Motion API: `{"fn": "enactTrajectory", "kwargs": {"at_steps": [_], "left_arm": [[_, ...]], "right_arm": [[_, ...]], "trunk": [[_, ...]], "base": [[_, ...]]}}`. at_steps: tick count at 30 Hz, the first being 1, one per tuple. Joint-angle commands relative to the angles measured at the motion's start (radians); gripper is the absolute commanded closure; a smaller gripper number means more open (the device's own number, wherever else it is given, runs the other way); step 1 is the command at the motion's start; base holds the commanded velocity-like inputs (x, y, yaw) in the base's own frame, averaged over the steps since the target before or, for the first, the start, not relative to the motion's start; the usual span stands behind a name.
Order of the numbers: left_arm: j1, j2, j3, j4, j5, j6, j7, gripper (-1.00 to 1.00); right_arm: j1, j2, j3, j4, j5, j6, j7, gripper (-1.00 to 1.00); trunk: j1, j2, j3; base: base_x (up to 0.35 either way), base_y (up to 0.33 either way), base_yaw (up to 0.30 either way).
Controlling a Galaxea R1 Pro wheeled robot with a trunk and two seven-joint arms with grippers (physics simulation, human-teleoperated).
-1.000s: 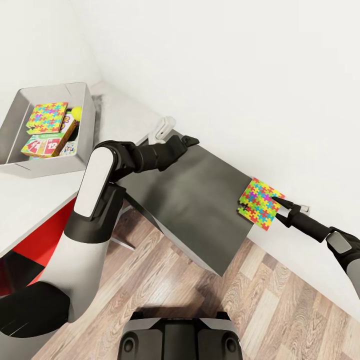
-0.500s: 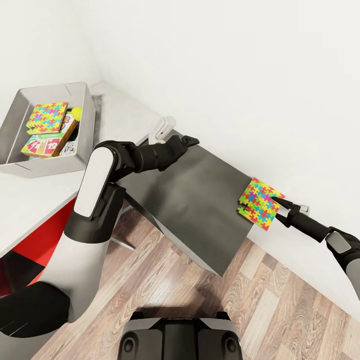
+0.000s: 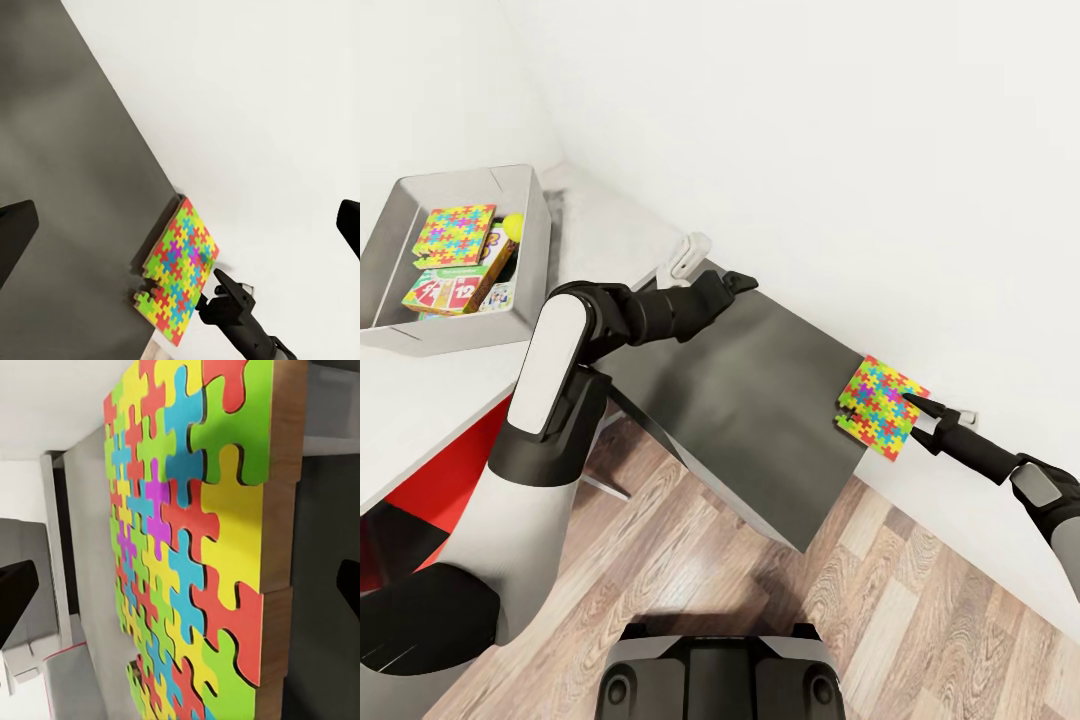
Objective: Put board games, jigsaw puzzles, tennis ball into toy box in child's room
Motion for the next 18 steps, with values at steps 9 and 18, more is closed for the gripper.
{"fn": "enactTrajectory", "kwargs": {"at_steps": [9, 18], "left_arm": [[0.0, -0.001, 0.0, -0.001, 0.009, 0.001, 0.01, -1.0], [0.0, -0.001, 0.0, -0.001, 0.009, 0.001, 0.01, -1.0]], "right_arm": [[-0.001, 0.0, 0.0, 0.0, -0.003, 0.007, 0.002, 1.0], [-0.001, 0.0, 0.003, -0.004, -0.002, 0.006, 0.004, 1.0]], "trunk": [[0.001, -0.002, -0.001], [0.001, -0.002, -0.001]], "base": [[0.0, 0.0, 0.0], [0.0, 0.0, 0.0]]}}
